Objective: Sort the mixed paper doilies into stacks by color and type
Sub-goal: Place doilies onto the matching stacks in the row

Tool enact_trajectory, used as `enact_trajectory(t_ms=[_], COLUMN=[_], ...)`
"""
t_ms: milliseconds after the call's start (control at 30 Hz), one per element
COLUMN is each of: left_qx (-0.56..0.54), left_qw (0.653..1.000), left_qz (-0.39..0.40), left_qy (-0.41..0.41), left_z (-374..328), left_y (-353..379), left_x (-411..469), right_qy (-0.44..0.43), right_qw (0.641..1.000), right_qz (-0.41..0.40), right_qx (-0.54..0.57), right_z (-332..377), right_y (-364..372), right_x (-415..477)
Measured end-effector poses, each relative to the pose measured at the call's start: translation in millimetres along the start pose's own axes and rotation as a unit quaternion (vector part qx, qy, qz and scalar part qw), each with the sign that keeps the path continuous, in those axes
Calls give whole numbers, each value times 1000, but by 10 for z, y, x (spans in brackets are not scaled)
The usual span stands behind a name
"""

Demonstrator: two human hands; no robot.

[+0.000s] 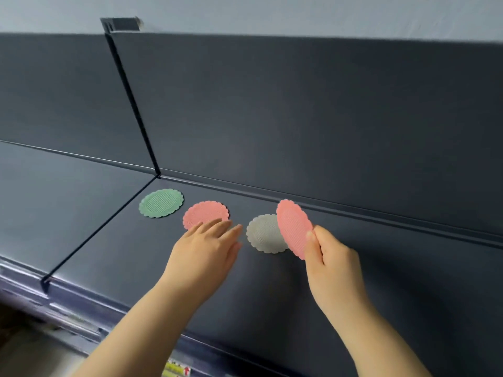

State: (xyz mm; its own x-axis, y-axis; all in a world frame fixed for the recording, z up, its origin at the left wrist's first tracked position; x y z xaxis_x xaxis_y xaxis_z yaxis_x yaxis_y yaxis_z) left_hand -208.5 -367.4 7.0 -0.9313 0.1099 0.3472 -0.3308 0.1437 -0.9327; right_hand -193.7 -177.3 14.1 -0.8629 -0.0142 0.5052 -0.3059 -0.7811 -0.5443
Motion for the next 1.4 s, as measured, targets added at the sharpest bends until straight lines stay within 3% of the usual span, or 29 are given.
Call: enact_trajectory(t_ms=[167, 267, 367, 700, 867, 1100, 1400], left_qx=[-20, -42, -62, -123, -132, -125, -130], left_qw=[1000, 999, 998, 988, 985, 980, 975], left_qz=[-23, -20, -30, -24, -1, -19, -15], left_qy=[0, -8, 2, 87, 114, 152, 178], left_z=[694, 1209, 1604, 1984, 1996, 1936, 1519], left_y=[-18, -18, -29, 50, 109, 79, -14], left_x=[108, 252, 375, 532, 494, 418, 186], right_qy=[19, -7, -11, 73, 48, 66, 12], right_qw=[999, 992, 954, 891, 924, 938, 941], right_qz=[14, 21, 99, 321, 238, 216, 166], right_qx=[-39, -122, -284, -313, -297, -262, -295], right_z=[290, 532, 676, 520, 620, 800, 980], right_y=[573, 1050, 1584, 2474, 2485, 2368, 1838], right_x=[328, 541, 665, 460, 417, 382, 153])
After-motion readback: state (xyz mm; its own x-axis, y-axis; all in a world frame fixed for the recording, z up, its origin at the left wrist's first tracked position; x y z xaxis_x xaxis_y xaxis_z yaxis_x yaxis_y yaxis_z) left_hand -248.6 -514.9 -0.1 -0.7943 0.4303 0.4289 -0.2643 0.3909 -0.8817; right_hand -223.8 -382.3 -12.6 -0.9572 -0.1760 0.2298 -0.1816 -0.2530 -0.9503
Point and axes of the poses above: each hand's wrist, its own x-axis towards the middle knuckle, its own y-axis out of the palm, z = x × y, the point moved 5 cm from there along x, towards the middle knuckle, and after that the axes turned 11 degrees about -y, right-handed, at the moved point
